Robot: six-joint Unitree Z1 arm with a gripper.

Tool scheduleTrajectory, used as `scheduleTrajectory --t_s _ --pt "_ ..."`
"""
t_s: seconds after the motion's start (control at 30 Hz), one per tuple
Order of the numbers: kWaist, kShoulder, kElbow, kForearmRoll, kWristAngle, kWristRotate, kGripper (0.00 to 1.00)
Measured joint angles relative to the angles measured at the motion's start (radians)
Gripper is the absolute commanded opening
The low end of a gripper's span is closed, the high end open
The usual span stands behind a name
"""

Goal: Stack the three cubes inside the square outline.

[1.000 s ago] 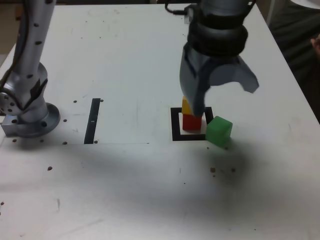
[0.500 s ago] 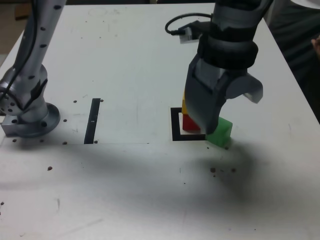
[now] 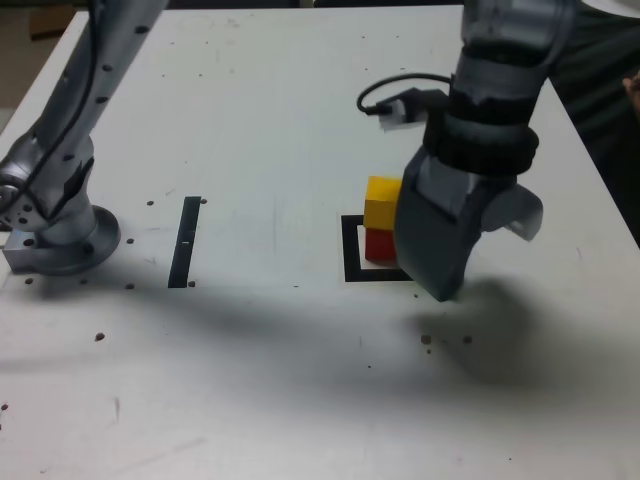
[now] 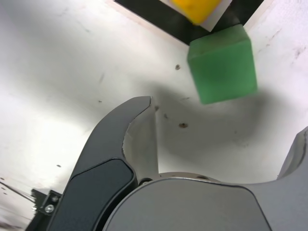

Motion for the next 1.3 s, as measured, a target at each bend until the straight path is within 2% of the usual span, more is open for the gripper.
scheduleTrajectory --t_s 0.4,0.77,0.9,1.17,1.3 --pt "0.051 0.032 0.032 -0.016 -0.018 0.024 0.98" --pt "0.073 0.052 0.034 -0.018 -0.046 0.056 0.88" --pt "0.081 0.055 0.034 -0.018 -0.05 0.061 0.78" --pt "0.09 0.059 0.034 -0.018 -0.052 0.057 0.46" --pt "0.09 0.06 0.036 -0.018 -0.052 0.054 0.38"
